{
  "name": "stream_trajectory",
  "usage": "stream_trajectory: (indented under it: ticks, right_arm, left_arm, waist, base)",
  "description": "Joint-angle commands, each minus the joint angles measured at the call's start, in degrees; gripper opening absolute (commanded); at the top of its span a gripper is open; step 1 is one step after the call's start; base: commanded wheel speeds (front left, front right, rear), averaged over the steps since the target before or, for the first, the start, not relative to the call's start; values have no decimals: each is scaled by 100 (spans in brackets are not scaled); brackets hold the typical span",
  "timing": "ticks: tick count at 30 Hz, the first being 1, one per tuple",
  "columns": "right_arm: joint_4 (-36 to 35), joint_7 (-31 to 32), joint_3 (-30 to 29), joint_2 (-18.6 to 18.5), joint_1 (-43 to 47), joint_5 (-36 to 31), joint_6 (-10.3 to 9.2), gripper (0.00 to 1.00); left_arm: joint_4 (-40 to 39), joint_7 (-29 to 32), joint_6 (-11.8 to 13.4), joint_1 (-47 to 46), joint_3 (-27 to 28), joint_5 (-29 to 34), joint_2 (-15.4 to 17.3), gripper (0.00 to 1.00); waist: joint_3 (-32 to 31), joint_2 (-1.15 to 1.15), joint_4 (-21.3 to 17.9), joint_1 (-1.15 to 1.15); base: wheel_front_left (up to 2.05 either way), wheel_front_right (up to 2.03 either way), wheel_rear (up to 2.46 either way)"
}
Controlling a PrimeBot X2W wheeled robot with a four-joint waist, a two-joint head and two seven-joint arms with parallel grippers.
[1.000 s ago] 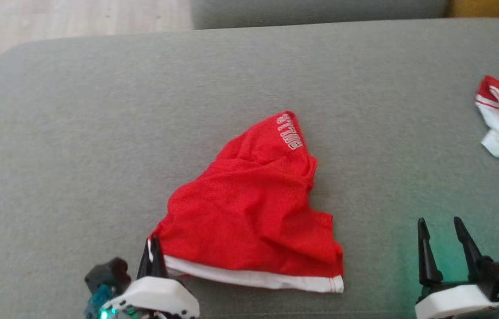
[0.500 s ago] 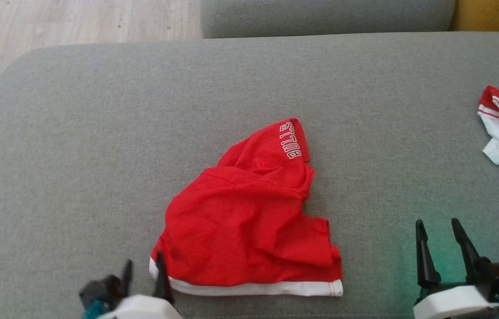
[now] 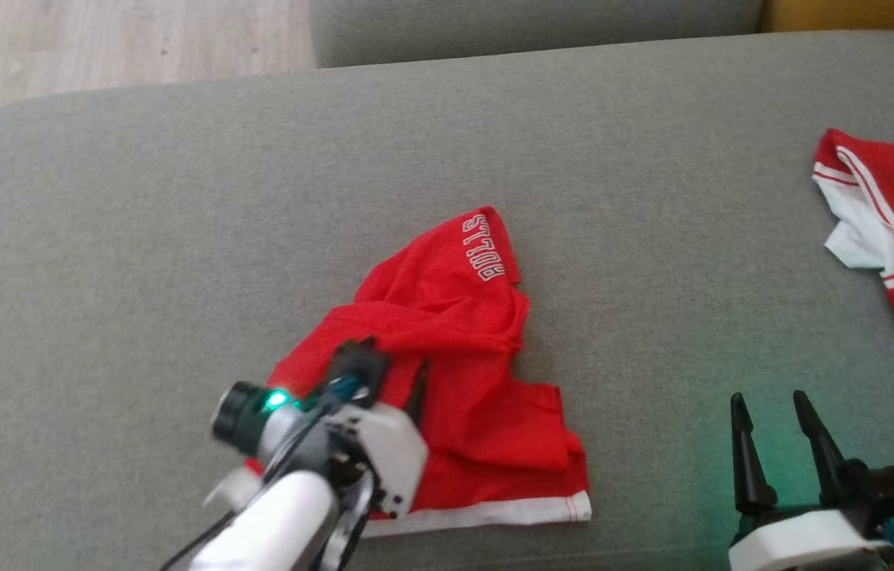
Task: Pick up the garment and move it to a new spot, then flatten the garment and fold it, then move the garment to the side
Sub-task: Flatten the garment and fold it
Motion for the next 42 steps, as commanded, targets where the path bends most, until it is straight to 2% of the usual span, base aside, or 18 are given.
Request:
stream_trajectory:
  ticks: [1, 6, 12, 13, 14, 24, 29, 30, 31, 32, 37, 40, 42]
  right_arm:
    - [-133, -62, 153, -51, -139, 30, 43, 100]
    - [-101, -62, 199, -51, -251, 108, 43, 100]
    - [-71, -62, 216, -51, -380, 116, 43, 100]
    - [-69, -62, 216, -51, -398, 109, 43, 100]
    - [-64, -62, 224, -51, -414, 99, 43, 100]
    - [17, -62, 458, -51, -662, 138, 43, 100]
    - [119, -62, 515, -51, -696, 151, 43, 100]
    - [145, -62, 542, -51, -702, 151, 43, 100]
    - [165, -62, 562, -51, -712, 152, 43, 100]
    - [181, -62, 578, -51, -725, 159, 43, 100]
    - [175, -62, 524, -51, -750, 205, 43, 100]
    - [107, -62, 450, -51, -715, 169, 43, 100]
    - [23, -62, 349, -51, -671, 135, 43, 100]
  left_arm:
    - [-74, 60, -64, -327, 106, 92, -24, 100]
    - [1105, 525, -584, -860, -478, 190, -489, 100]
    - [2059, 333, -667, -1188, -419, 4, -772, 100]
    - [2153, 220, -675, -1270, -370, -47, -809, 30]
    - [2240, 69, -661, -1375, -320, -73, -840, 0]
    - [3212, -1657, -358, -2665, 233, -378, -969, 0]
    - [3621, -2034, -258, -3066, 370, -663, -974, 0]
    - [3723, -2078, -254, -3120, 368, -748, -975, 8]
    - [3850, -2103, -257, -3159, 341, -814, -975, 37]
    - [3986, -2105, -284, -3182, 291, -873, -975, 100]
    - [4295, -2209, -300, -3228, 192, -1225, -976, 100]
    - [4038, -2296, -242, -3202, 311, -1510, -976, 100]
    - [3582, -2313, -151, -3132, 451, -1564, -977, 100]
  waist:
    - [14, 0, -71, 0]
    - [138, 0, -369, 0]
    - [264, 0, -744, 0]
    - [284, 0, -797, 0]
    - [303, 0, -850, 0]
    - [482, 0, -1476, 0]
    - [539, 0, -1645, 0]
    - [541, 0, -1679, 0]
    - [547, 0, -1711, 0]
    - [556, 0, -1741, 0]
    - [537, 0, -1765, 0]
    - [467, 0, -1668, 0]
    - [380, 0, -1572, 0]
  base:
    - [0, 0, 0]
    - [0, 0, 0]
    - [0, 0, 0]
    - [0, 0, 0]
    - [0, 0, 0]
    - [0, 0, 0]
    - [0, 0, 0]
    - [0, 0, 0]
    - [0, 0, 0]
    - [0, 0, 0]
    - [0, 0, 0]
    - [0, 0, 0]
    - [0, 0, 0]
